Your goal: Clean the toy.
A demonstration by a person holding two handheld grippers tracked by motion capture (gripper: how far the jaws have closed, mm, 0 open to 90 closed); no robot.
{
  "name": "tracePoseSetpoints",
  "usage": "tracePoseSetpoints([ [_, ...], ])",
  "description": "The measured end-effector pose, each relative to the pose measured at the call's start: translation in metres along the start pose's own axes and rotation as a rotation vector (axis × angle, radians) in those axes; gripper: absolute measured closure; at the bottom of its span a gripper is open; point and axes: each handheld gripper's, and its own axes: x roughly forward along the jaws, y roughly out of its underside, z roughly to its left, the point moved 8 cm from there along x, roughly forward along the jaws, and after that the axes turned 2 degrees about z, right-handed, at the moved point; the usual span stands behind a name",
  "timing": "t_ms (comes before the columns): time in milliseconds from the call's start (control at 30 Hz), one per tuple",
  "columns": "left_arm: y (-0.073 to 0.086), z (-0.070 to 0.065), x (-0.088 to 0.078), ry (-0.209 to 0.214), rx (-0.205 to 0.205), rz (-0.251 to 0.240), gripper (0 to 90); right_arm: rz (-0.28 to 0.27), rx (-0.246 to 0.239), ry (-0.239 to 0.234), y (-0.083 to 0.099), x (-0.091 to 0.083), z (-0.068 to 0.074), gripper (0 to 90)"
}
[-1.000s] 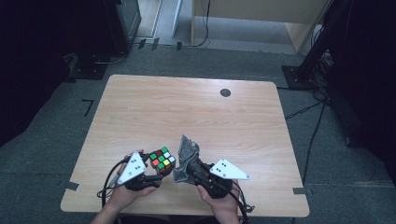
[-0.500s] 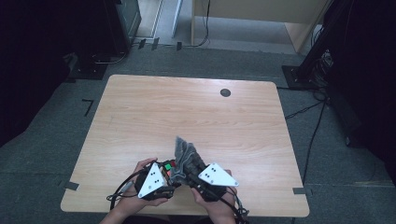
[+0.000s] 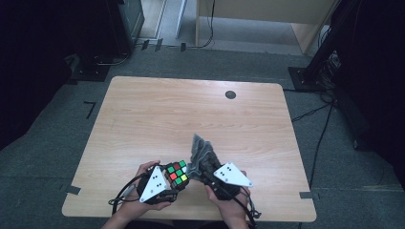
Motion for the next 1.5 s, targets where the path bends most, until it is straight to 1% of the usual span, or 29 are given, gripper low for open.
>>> tracePoseSetpoints([
  [67,-0.002,0.007,-0.003,0.011,-0.067,-0.024,33.4,0.041,0.013,0.031,0.011,0.006,-0.014,68.2],
  [133,-0.003,0.015,-0.005,0.025,-0.142,-0.049,33.4,0.072,0.04,0.038,0.022,0.013,-0.023,65.5],
  [167,-0.004,0.019,-0.007,0.026,-0.177,-0.061,33.3,0.08,0.046,0.048,0.026,0.016,-0.026,61.7],
  [200,-0.004,0.023,-0.008,0.028,-0.212,-0.072,33.3,0.088,0.048,0.056,0.03,0.019,-0.029,54.9],
  [233,-0.005,0.027,-0.01,0.034,-0.25,-0.085,33.3,0.109,0.058,0.061,0.034,0.022,-0.031,45.6],
  [267,-0.005,0.032,-0.011,0.04,-0.289,-0.101,33.3,0.121,0.054,0.078,0.036,0.025,-0.034,40.6],
  [300,-0.005,0.036,-0.013,0.044,-0.327,-0.116,33.3,0.11,0.056,0.08,0.036,0.026,-0.035,37.7],
  [333,-0.005,0.04,-0.015,0.043,-0.36,-0.129,33.3,0.094,0.07,0.072,0.035,0.026,-0.035,34.4],
  [400,-0.005,0.049,-0.018,0.029,-0.411,-0.15,33.3,0.066,0.096,0.051,0.031,0.025,-0.034,29.4],
  [467,-0.005,0.055,-0.021,0.022,-0.458,-0.167,33.3,0.037,0.109,0.013,0.025,0.022,-0.027,28.3],
  [533,-0.005,0.059,-0.022,0.017,-0.491,-0.182,33.3,0.008,0.115,-0.065,0.019,0.02,-0.011,27.4],
  [600,-0.007,0.058,-0.021,0.017,-0.519,-0.198,33.3,-0.01,0.097,-0.141,0.016,0.021,0.011,25.5],
  [633,-0.008,0.057,-0.02,0.013,-0.529,-0.211,33.2,-0.014,0.083,-0.168,0.015,0.023,0.023,24.3],
  [700,-0.011,0.052,-0.017,0.008,-0.531,-0.218,33.2,0.0,0.055,-0.21,0.017,0.027,0.043,22.7],
  [733,-0.013,0.049,-0.016,0.013,-0.529,-0.219,33.2,0.003,0.046,-0.225,0.018,0.028,0.052,22.3],
  [833,-0.016,0.038,-0.011,0.035,-0.513,-0.212,33.2,-0.016,0.032,-0.236,0.018,0.031,0.067,22.1],
  [900,-0.018,0.03,-0.008,0.046,-0.503,-0.204,33.1,-0.036,0.031,-0.229,0.016,0.032,0.071,22.2],
  [933,-0.018,0.027,-0.006,0.047,-0.489,-0.198,33.1,-0.045,0.032,-0.233,0.015,0.031,0.072,22.2],
  [1033,-0.02,0.02,-0.003,0.04,-0.47,-0.198,33.0,-0.071,0.025,-0.22,0.012,0.03,0.075,20.5],
  [1100,-0.02,0.017,-0.001,0.046,-0.473,-0.197,33.0,-0.083,0.038,-0.209,0.01,0.029,0.074,21.5],
  [1167,-0.022,0.013,0.0,0.068,-0.482,-0.206,33.0,-0.089,0.049,-0.194,0.01,0.029,0.072,23.9],
  [1200,-0.022,0.011,0.0,0.07,-0.476,-0.205,33.0,-0.093,0.047,-0.182,0.01,0.03,0.071,25.6],
  [1233,-0.023,0.01,0.001,0.064,-0.476,-0.205,33.1,-0.093,0.045,-0.181,0.01,0.03,0.071,26.2],
  [1300,-0.024,0.01,0.0,0.073,-0.477,-0.212,33.0,-0.095,0.023,-0.166,0.011,0.029,0.071,27.1],
  [1367,-0.024,0.01,-0.001,0.077,-0.485,-0.211,32.8,-0.094,0.018,-0.166,0.011,0.029,0.072,27.5],
  [1433,-0.025,0.011,-0.002,0.08,-0.494,-0.221,32.1,-0.091,0.017,-0.17,0.011,0.029,0.072,32.5],
  [1467,-0.025,0.011,-0.002,0.084,-0.495,-0.22,31.7,-0.095,0.026,-0.178,0.012,0.028,0.072,33.1],
  [1500,-0.025,0.011,-0.002,0.085,-0.489,-0.22,31.7,-0.097,0.02,-0.172,0.013,0.028,0.072,33.3],
])
